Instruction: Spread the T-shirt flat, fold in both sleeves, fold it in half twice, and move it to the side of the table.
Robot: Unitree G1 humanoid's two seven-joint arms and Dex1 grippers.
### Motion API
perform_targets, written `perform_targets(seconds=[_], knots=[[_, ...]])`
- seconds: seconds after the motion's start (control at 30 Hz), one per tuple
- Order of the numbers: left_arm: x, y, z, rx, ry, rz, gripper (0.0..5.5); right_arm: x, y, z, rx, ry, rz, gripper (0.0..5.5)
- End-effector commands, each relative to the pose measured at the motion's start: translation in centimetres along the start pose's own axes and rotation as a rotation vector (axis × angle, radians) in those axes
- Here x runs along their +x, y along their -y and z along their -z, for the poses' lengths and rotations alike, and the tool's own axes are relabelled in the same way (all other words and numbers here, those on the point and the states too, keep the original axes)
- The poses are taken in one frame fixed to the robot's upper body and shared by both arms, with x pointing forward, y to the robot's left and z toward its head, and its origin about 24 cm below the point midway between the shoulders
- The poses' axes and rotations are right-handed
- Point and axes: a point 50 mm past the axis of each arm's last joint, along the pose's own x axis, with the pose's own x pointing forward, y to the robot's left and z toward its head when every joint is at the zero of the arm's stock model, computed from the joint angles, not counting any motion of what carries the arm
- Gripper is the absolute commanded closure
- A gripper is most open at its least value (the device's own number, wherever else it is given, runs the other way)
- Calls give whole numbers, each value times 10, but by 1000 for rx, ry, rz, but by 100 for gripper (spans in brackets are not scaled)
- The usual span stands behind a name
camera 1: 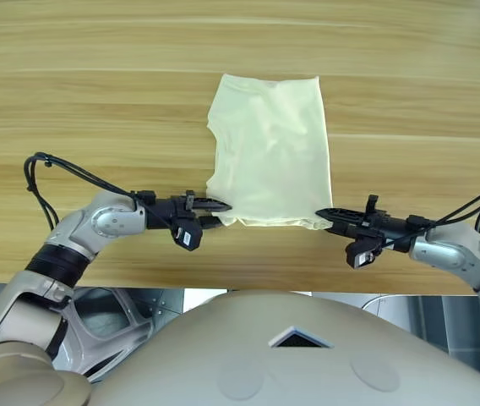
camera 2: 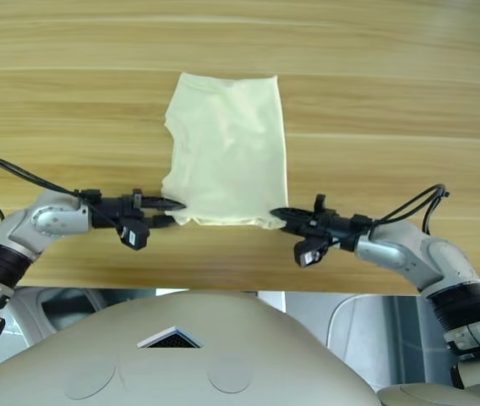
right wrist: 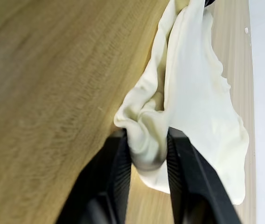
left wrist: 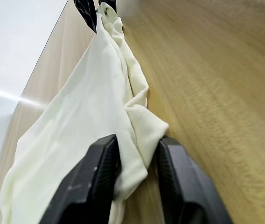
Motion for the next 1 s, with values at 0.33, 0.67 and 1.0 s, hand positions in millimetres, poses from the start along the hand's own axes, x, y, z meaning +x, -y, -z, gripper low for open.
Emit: perform_targets(seconds=[0.33, 0.67, 1.0], knots=[[-4, 26, -2, -85, -34, -37, 546, 6, -16, -3, 92, 13, -36, 539], [-34, 66, -71, -278, -10, -165, 547, -27, -5, -50, 296, 70, 137, 540], [-32, -21, -24, -363, 86, -720, 547, 16, 49, -33, 348, 208, 338, 540]])
